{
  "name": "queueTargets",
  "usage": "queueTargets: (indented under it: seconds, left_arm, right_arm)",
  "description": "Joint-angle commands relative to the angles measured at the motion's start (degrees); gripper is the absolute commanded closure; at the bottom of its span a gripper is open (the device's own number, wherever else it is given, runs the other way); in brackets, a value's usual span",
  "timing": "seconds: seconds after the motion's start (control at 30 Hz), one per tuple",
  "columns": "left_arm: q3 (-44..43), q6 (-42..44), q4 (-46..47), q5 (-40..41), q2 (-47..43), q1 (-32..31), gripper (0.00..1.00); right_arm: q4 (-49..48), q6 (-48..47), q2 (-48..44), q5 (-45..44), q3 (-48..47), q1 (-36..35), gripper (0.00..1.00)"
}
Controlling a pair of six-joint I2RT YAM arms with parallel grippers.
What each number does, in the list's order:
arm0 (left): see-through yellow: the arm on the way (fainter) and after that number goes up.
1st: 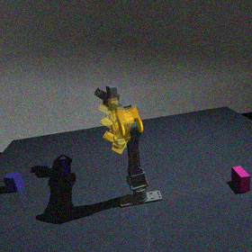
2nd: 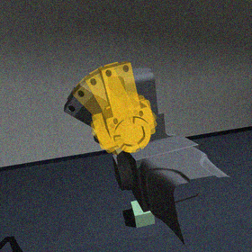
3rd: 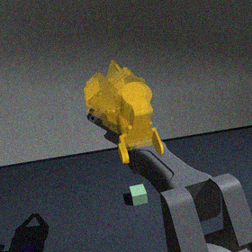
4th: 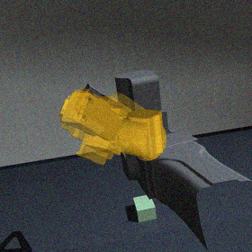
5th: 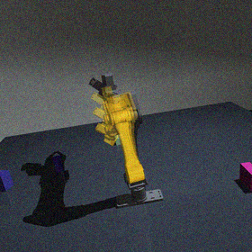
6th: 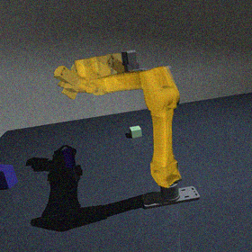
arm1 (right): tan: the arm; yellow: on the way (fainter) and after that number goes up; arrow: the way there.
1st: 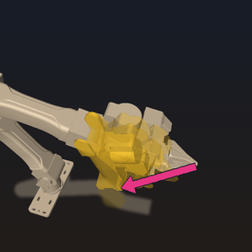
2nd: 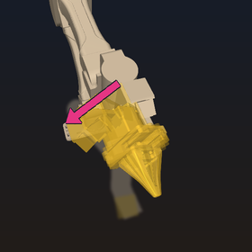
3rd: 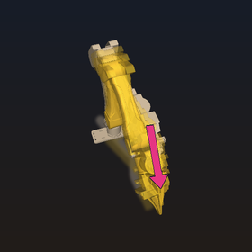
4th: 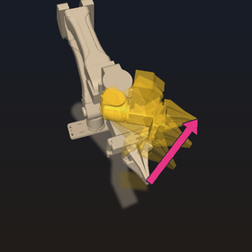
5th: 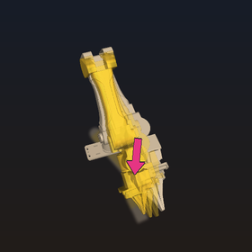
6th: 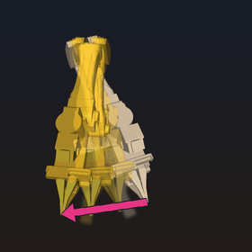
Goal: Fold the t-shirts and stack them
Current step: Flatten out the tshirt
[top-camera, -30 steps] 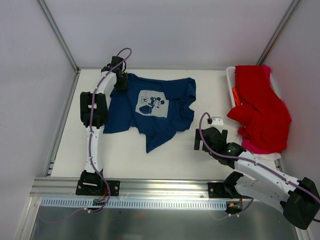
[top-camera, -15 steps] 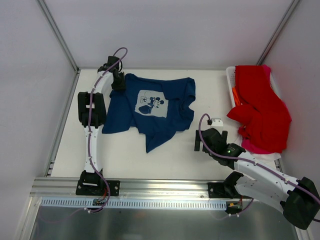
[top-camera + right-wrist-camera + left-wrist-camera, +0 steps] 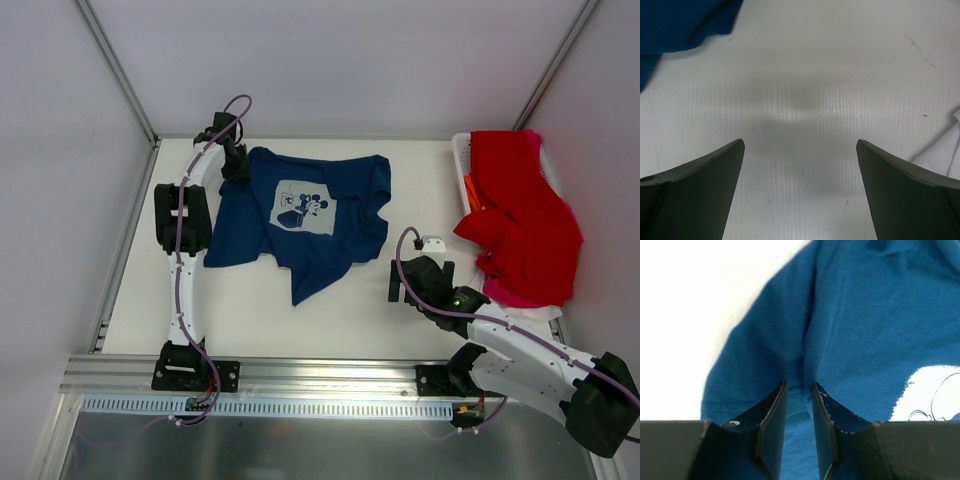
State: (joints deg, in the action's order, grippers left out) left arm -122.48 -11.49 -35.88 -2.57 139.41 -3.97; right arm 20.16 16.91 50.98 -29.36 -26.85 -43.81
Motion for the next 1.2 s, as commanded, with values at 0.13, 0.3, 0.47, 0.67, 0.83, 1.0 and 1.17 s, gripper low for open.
queueTargets:
  seconds: [0.13,0.3,0.47,0.67,0.83,1.0,1.17]
  left_arm:
    - [-1.6,-1.6,-0.9,-0.3,-0.5,1.3,0.75]
    - [-2.0,-1.3,-0.9,-1.2,-0.2,1.3,0.79]
    - [-2.2,-0.7,-0.9,-2.5,0.0,1.3,0.79]
    - [-3.0,0.0,-1.1,-3.7,0.6,1.3,0.88]
    - [-5.1,0.1,-2.3,-3.9,1.6,1.2,1.0]
    - [-5.0,0.1,-2.4,-4.0,1.6,1.2,1.0]
    - [-3.1,1.1,-2.4,1.1,-1.2,-0.2,1.0]
  right_arm:
    - [-1.2,0.6,0.2,-1.0,-0.2,-0.3,0.01]
    - [-1.2,0.4,0.2,-1.0,-0.1,-0.3,0.0]
    - [-1.2,0.3,0.3,-1.0,-0.1,-0.3,0.0]
    - [-1.3,0.0,0.4,-0.8,-0.2,-0.3,0.01]
    - [-1.4,0.1,0.7,-0.6,-0.3,-0.2,0.01]
    - [-1.4,0.2,0.2,-0.6,0.0,-0.3,0.01]
    - [-1.3,-0.1,-0.2,-1.0,-0.1,-0.3,0.0]
